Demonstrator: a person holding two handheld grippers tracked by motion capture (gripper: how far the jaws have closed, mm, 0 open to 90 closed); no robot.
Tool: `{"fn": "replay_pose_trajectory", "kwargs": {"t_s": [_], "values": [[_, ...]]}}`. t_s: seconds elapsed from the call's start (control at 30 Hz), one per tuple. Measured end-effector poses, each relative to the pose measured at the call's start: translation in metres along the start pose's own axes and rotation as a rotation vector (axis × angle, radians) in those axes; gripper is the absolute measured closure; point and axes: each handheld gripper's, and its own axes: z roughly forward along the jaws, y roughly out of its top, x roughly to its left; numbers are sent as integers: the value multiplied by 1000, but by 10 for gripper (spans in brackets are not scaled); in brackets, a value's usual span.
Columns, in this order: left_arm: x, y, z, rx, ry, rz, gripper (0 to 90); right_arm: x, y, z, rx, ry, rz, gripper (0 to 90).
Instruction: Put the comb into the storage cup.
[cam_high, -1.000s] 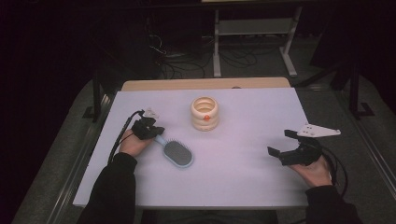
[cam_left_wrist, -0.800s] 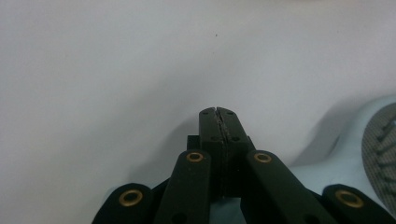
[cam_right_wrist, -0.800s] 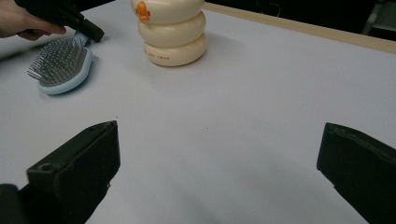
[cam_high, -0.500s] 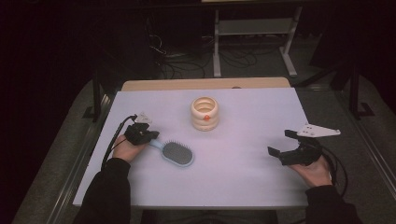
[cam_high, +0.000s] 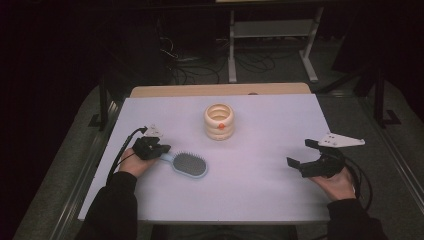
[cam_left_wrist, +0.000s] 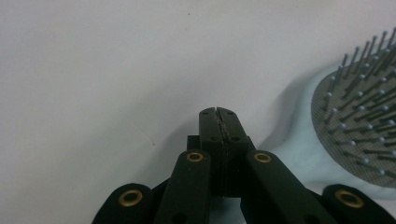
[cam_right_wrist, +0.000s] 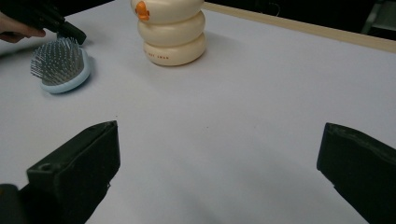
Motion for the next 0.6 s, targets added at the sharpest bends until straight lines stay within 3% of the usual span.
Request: {"fn": "replay_pose_trajectory", "kwargs": {"t_s": [0.3,0.6], "values": [[-6,-8,-4,36,-4,11,900,1,0,-1,-2,-1,-4,0],[-15,-13,-12,28,1,13,900,2,0,0,3,3,-4,0]]}}
